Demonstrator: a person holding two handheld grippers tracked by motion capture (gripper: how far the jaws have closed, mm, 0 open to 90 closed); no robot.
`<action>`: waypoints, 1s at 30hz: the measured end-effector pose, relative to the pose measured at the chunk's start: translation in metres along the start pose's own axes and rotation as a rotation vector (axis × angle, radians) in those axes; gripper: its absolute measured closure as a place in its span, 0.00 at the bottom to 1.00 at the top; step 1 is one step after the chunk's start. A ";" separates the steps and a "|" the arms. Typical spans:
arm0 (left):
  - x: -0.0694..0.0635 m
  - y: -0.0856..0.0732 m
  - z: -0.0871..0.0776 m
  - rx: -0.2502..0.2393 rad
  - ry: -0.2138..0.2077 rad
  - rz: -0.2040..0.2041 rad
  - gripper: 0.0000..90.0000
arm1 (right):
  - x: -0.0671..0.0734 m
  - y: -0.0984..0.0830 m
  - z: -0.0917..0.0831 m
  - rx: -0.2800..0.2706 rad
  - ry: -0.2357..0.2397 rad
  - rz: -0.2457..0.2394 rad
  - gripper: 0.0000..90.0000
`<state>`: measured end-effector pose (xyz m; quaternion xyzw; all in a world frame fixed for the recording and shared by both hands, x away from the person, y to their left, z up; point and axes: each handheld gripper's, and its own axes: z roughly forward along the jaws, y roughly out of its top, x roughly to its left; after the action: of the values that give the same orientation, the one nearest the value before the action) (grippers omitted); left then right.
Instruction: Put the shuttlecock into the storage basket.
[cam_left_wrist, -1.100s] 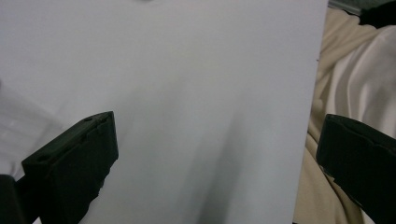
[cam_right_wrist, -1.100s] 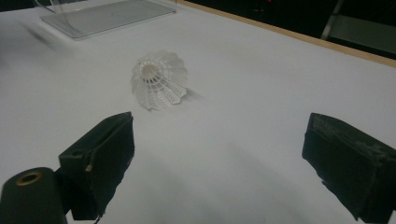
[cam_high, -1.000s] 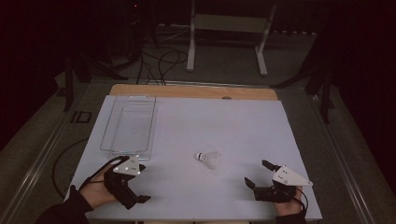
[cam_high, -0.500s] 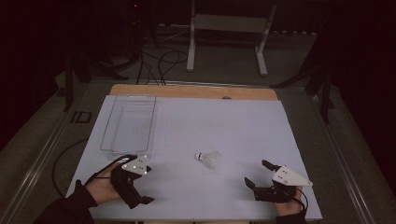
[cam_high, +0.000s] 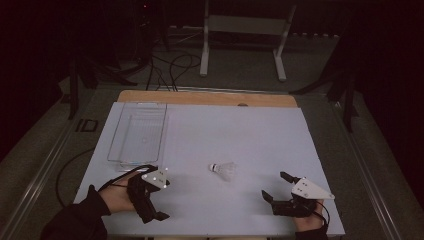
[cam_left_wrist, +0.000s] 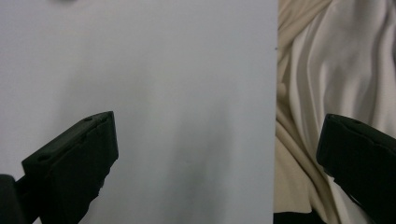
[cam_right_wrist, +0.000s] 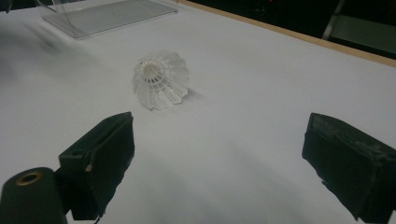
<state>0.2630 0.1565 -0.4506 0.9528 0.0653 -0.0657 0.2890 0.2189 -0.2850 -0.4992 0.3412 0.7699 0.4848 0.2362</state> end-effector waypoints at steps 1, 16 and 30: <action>0.000 0.002 0.001 0.002 -0.012 0.003 0.00 | 0.000 0.000 0.000 0.001 0.000 -0.001 0.10; 0.011 0.023 0.003 -0.043 -0.050 0.061 0.00 | 0.000 0.000 0.000 -0.001 0.003 0.001 0.10; 0.020 0.046 0.011 -0.035 -0.073 0.108 0.00 | 0.000 0.000 -0.001 -0.003 0.004 -0.004 0.10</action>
<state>0.2888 0.1147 -0.4377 0.9468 0.0044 -0.0837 0.3108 0.2185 -0.2852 -0.4988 0.3385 0.7702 0.4862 0.2362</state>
